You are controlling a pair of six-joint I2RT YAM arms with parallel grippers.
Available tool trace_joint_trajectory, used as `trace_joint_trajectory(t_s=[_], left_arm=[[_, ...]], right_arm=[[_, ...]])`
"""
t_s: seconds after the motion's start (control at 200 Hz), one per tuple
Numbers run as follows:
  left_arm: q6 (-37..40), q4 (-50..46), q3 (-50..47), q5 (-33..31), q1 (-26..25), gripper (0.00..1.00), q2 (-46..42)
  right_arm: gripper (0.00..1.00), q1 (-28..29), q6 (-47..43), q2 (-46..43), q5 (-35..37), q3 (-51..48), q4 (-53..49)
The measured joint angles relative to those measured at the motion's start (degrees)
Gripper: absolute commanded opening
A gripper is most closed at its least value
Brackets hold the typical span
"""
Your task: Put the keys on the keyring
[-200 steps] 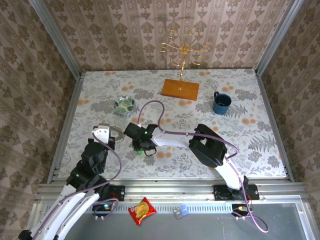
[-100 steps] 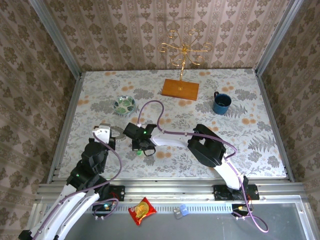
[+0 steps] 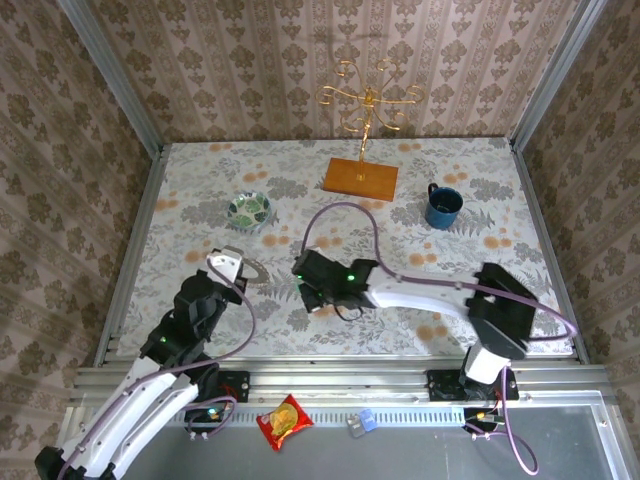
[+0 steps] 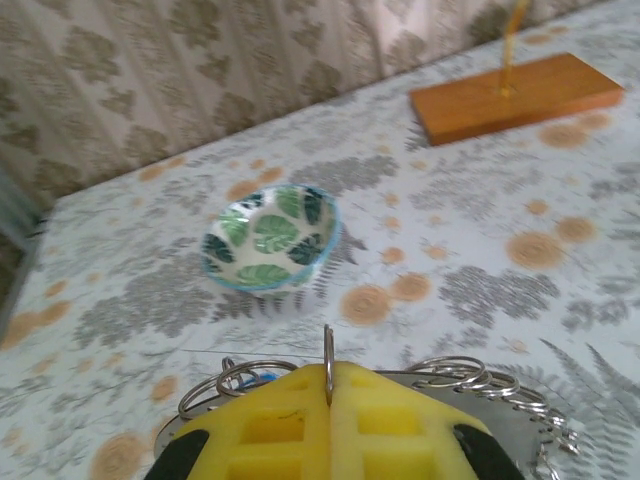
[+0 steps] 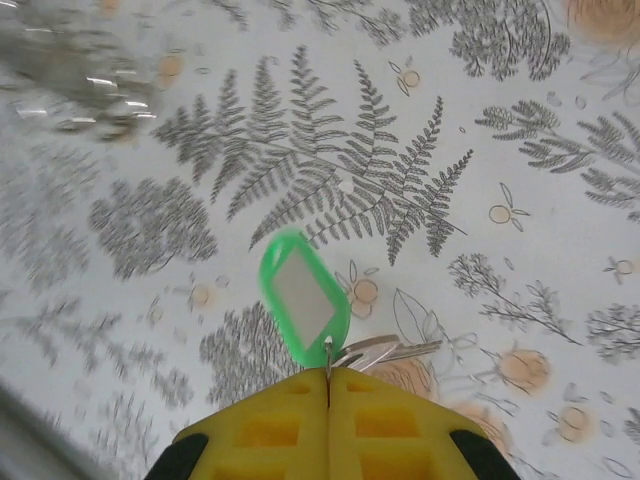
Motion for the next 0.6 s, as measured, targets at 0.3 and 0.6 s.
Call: trace_joint_trajectory(t_s=[0.3, 0.6], left_arm=[[1.7, 0.9, 2.3, 18.2, -0.1, 0.0, 9.3], [2.0, 3.3, 5.1, 32.6, -2.9, 0.0, 17.4]], right_arm=[[0.0, -13.7, -17.3, -14.3, -16.0, -13.4, 6.5], [0.0, -15.9, -29.6, -24.5, -29.2, -16.6, 8.1]])
